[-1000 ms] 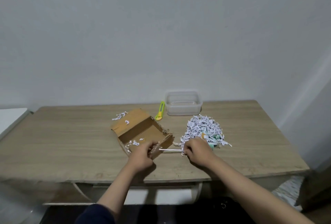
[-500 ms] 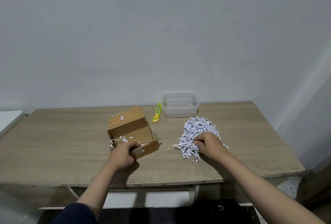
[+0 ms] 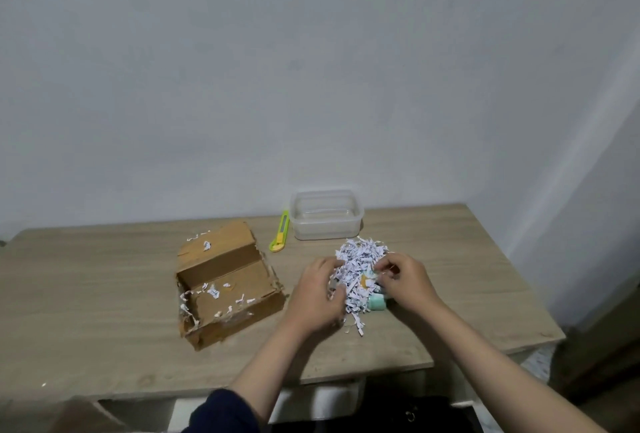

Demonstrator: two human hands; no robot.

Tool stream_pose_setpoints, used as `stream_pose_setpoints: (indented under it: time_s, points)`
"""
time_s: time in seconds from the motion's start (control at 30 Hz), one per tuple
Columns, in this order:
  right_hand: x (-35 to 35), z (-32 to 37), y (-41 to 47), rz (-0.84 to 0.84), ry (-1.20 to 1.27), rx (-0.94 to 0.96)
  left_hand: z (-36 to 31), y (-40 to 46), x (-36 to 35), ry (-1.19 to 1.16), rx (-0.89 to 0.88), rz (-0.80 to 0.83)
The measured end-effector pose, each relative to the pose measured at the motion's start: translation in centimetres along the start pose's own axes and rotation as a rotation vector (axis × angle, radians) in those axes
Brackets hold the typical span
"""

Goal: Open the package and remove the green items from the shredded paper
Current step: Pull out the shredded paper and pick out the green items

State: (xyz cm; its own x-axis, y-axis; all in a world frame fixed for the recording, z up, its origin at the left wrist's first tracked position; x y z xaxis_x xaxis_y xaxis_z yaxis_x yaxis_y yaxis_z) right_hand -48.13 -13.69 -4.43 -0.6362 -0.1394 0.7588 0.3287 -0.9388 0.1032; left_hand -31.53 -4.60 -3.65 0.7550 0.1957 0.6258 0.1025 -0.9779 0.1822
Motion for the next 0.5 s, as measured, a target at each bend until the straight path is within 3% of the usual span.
stream_pose_setpoints:
  time_s: [0.13, 0.27, 0.5]
  points:
    - [-0.8, -1.1, 0.7, 0.105, -0.076, 0.077, 0.0, 2.2, -4.8, 0.073, -0.012, 0.171]
    - [-1.4, -3.1, 1.0, 0.123, -0.118, 0.041, 3.4, 2.9, -7.2, 0.246, 0.174, 0.272]
    - [0.4, -6.7, 0.4, 0.076, -0.112, -0.046, 7.5, 0.9, -4.8, 0.282, 0.248, 0.137]
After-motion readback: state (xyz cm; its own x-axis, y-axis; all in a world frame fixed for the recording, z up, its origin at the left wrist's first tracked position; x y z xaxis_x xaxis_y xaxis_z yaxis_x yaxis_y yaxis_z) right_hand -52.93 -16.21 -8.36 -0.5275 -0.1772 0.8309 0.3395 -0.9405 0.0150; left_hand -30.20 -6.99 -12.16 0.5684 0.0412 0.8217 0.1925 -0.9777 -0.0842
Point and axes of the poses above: each hand's wrist, its own y-axis towards the middle knuckle, its own x-axis out of the back of the hand, z = x × y, the point moved 6 cm from there along y, towards the middle knuckle, and after that the axes turned 9 degrees about -y, right-handed, at the moved point
